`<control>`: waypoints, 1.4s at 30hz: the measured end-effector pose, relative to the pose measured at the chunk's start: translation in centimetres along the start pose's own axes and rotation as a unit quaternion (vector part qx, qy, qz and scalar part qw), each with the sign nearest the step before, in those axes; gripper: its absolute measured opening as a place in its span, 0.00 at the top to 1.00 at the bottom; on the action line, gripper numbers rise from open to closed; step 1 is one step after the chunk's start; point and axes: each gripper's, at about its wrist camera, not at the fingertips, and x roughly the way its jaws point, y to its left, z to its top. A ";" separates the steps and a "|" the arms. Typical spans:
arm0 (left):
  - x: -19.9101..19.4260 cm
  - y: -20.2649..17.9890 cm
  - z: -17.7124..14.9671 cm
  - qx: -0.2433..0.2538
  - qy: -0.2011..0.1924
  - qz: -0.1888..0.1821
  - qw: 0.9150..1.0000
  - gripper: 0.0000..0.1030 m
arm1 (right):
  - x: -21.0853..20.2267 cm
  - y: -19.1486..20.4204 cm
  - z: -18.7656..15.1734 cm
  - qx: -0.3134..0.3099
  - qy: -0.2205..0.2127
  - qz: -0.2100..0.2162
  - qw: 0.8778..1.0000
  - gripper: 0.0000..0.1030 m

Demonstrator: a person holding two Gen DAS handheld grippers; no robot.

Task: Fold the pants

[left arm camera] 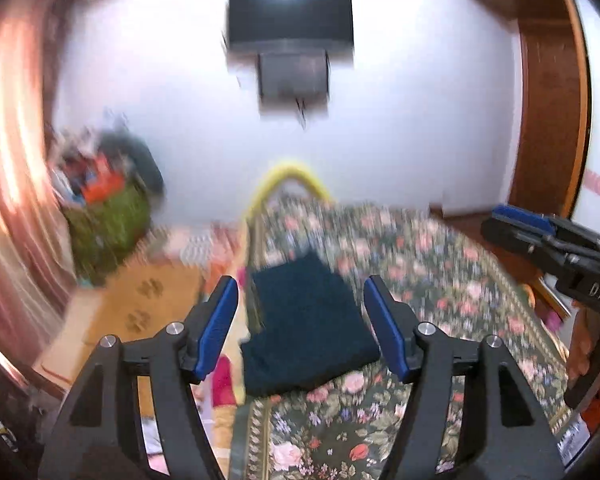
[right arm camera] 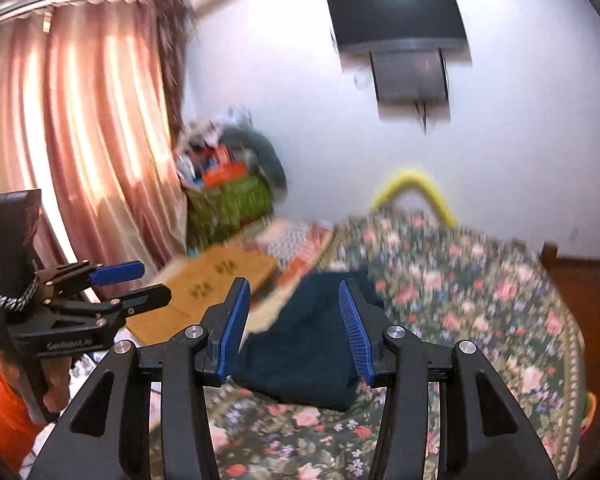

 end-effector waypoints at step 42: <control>-15.3 -2.9 -5.4 -0.034 -0.144 0.025 0.989 0.00 | -13.8 8.1 -5.2 -0.036 -0.173 -0.086 0.981 0.00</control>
